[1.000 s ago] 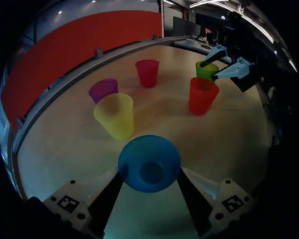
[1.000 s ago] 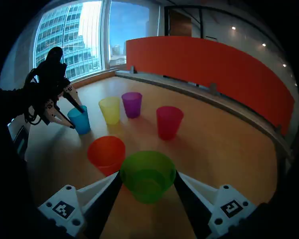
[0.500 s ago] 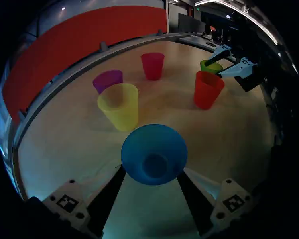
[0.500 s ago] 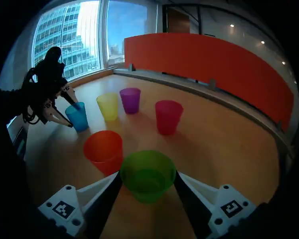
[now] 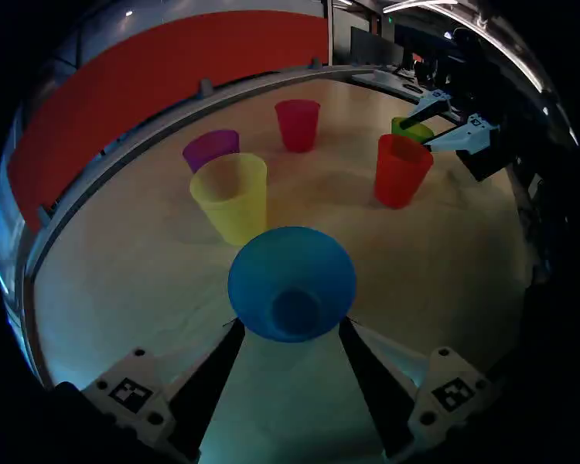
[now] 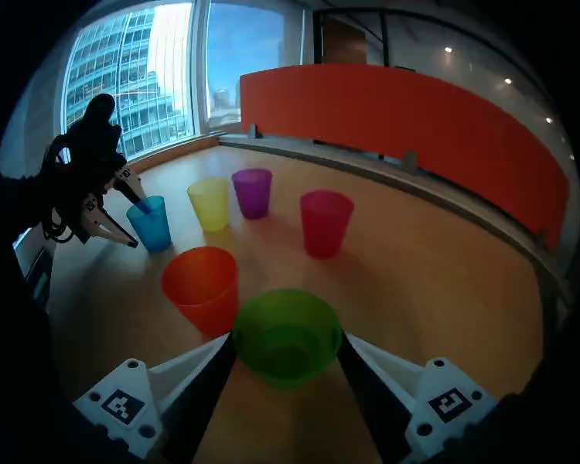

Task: Pour water

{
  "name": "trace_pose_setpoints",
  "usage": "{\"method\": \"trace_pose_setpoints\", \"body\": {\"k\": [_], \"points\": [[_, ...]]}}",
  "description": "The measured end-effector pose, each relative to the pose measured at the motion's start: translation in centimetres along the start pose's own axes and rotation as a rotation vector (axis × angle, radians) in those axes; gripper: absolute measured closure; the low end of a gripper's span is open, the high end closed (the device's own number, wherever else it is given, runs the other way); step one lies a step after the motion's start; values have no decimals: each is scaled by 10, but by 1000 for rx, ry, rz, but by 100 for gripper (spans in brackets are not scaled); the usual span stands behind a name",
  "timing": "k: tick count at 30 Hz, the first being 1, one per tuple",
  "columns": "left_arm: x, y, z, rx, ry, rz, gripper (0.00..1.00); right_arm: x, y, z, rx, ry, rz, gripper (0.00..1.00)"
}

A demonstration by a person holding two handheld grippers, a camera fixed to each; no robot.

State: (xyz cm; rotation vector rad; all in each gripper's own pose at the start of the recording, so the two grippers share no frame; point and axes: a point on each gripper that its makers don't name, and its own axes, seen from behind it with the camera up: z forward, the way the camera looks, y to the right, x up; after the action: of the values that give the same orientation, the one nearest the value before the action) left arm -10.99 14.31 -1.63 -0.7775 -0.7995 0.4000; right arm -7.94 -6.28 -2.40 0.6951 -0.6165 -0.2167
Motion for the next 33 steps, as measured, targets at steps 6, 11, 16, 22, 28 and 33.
{"method": "trace_pose_setpoints", "body": {"k": [6, 11, 16, 22, 28, 33], "points": [[-1, 3, -1, -7, 4, -16, 10, -2, -1, -1, -7, 3, 7, 6], [-1, 2, -5, 0, 8, -22, 9, -9, 3, 0, -27, -13, 13, 0], [-3, 1, -10, 10, 14, -37, 9, -9, 3, -3, -37, -6, 17, 0], [-5, -2, -19, 30, 33, -59, 9, -10, 2, -14, -49, -1, 16, 0], [-8, -2, -33, 56, 61, -77, 9, -12, -1, -30, -71, 9, 17, 0], [-11, -4, -48, 85, 84, -96, 9, -15, -6, -46, -88, 21, 18, 0]]}}
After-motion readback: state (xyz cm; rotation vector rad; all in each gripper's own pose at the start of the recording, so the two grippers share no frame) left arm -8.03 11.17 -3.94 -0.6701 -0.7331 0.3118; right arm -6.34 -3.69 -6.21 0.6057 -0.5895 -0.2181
